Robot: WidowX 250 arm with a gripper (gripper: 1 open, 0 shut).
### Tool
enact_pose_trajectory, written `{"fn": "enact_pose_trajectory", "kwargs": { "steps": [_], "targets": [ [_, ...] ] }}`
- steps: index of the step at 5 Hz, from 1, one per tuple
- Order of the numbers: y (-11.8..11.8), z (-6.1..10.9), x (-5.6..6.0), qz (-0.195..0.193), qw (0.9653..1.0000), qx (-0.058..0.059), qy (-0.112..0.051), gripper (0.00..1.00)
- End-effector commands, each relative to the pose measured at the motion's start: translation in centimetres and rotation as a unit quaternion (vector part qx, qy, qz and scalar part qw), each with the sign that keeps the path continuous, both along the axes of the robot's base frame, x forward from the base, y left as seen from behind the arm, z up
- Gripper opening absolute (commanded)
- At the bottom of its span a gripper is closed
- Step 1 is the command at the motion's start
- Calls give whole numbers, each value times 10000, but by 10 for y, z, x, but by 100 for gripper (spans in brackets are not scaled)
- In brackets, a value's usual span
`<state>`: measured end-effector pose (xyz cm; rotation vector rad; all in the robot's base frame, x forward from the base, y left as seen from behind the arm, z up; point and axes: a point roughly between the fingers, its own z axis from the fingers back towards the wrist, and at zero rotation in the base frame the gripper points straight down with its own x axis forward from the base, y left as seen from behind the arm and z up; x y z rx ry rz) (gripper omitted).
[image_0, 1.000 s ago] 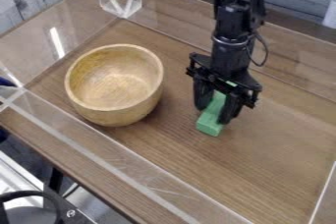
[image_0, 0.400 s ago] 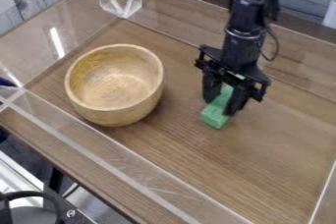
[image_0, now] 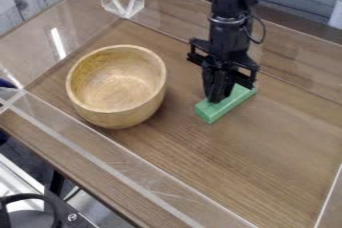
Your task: Put the green block in the brown bowl
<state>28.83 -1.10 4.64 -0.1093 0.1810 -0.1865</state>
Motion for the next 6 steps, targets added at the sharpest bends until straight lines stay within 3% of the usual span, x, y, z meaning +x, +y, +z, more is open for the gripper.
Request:
{"fn": "enact_pose_trajectory", "kwargs": {
  "steps": [1, 2, 3, 4, 6],
  "targets": [
    [-4, 19, 14, -199, 9990, 52, -388, 0],
    [-7, 14, 16, -350, 9988, 97, -340, 0],
    [-5, 14, 13, -439, 9984, 67, -341, 100],
    [-4, 13, 9, -539, 9979, 36, -345, 100],
    [-5, -2, 3, -503, 9962, 41, -711, 100]
  ]
}}
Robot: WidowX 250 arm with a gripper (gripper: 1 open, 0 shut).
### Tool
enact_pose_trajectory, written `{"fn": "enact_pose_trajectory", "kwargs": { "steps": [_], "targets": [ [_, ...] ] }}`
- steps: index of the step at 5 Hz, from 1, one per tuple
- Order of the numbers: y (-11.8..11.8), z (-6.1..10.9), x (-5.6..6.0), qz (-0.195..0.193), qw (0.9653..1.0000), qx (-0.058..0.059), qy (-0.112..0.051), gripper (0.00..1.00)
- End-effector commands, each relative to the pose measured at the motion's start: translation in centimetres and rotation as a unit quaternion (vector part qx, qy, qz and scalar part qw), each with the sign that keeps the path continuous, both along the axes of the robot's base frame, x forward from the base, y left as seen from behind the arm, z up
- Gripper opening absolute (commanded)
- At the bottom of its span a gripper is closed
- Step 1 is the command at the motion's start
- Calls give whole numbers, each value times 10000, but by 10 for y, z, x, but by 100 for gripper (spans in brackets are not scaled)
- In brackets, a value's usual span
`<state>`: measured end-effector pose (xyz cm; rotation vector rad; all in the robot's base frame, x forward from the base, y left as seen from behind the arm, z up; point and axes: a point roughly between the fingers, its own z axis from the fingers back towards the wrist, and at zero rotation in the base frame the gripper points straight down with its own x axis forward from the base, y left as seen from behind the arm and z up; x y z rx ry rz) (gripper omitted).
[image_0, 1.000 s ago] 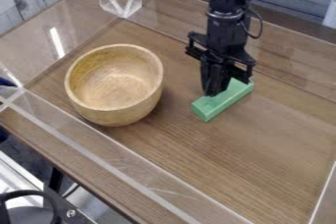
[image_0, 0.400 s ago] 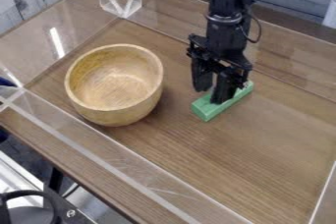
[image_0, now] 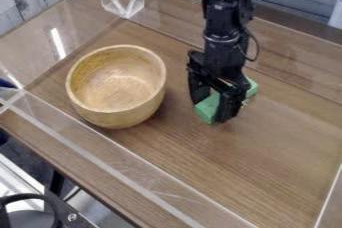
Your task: Put the green block in the brown bowl
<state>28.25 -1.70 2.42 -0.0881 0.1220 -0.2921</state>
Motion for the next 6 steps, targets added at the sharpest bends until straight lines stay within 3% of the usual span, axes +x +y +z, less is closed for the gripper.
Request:
{"fn": "enact_pose_trajectory", "kwargs": {
  "steps": [1, 2, 3, 4, 5, 6],
  "targets": [
    [2, 20, 15, 101, 9994, -53, -323, 0],
    [1, 26, 20, 196, 9993, -107, -291, 0],
    [-5, 27, 20, 58, 9991, 29, -422, 0],
    [-8, 40, 16, 64, 9976, 52, -682, 0],
    [-10, 67, 10, 172, 9937, 131, -1102, 0],
    [1, 95, 9, 210, 9896, 118, -1421, 0]
  ]
}}
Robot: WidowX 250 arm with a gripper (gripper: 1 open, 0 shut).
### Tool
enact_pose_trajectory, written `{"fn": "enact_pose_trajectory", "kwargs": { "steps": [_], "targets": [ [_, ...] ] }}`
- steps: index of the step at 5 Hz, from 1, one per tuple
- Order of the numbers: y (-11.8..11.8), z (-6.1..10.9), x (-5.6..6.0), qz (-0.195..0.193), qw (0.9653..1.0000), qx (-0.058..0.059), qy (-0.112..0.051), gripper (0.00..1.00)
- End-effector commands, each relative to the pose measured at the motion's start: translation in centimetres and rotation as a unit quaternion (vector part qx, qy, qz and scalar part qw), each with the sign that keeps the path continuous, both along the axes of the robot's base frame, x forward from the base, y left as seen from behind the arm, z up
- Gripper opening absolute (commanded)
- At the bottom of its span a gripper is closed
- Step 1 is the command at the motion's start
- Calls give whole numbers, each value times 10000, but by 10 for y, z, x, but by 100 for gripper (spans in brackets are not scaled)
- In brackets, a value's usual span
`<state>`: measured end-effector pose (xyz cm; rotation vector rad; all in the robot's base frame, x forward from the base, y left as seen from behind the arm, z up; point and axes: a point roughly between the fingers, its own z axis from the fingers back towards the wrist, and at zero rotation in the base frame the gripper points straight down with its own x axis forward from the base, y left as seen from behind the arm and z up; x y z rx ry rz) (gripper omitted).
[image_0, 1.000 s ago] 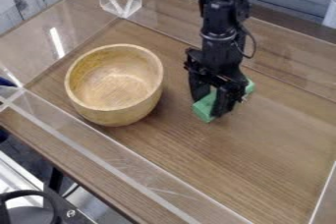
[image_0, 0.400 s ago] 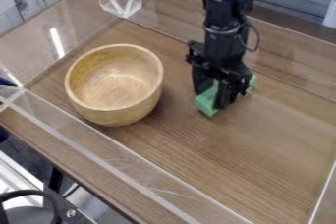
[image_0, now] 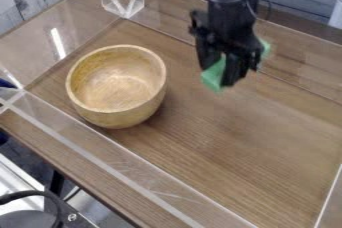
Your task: Put the green block in the brown bowl
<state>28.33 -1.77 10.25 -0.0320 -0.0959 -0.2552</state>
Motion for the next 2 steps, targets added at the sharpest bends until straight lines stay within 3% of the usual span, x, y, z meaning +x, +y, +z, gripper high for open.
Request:
{"fn": "enact_pose_trajectory", "kwargs": {
  "steps": [1, 2],
  "targets": [
    [29, 36, 1, 168, 9986, 36, -500, 0],
    [57, 46, -15, 322, 9989, 208, -267, 0]
  ]
}}
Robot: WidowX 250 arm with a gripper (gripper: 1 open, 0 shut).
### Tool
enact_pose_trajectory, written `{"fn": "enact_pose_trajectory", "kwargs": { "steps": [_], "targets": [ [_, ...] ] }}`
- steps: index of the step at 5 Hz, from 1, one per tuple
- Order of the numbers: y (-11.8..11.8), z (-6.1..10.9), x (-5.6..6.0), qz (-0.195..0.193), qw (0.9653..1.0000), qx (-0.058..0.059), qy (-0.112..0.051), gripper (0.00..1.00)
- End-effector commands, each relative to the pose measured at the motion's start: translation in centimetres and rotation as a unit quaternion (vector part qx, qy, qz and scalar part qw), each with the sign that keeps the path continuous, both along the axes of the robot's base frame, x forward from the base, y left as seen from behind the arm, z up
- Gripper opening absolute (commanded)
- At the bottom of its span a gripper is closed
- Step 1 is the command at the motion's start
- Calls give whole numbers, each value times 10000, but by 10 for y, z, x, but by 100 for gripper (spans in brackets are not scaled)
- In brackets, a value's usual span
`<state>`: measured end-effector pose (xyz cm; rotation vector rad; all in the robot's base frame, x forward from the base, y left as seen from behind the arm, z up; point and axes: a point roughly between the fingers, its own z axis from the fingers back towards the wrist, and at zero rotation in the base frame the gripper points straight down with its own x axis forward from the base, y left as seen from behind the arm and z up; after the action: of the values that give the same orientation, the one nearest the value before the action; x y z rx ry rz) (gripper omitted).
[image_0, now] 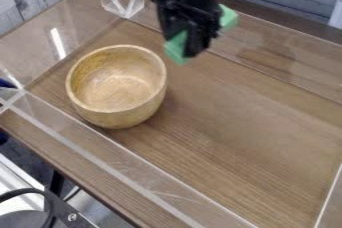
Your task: Put the green block in the brown bowl
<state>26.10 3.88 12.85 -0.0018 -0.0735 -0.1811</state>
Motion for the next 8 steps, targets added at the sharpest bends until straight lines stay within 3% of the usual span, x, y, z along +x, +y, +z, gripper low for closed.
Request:
{"fn": "enact_pose_trajectory", "kwargs": {
  "steps": [1, 2, 4, 6, 8],
  "targets": [
    [22, 19, -7, 6, 9997, 199, -130, 0],
    [37, 14, -22, 6, 9995, 309, 103, 0],
    [74, 7, -54, 653, 9973, 248, 236, 0],
    [122, -25, -64, 977, 9937, 351, 423, 0],
    [107, -33, -67, 690, 9949, 640, 357, 0]
  ]
}}
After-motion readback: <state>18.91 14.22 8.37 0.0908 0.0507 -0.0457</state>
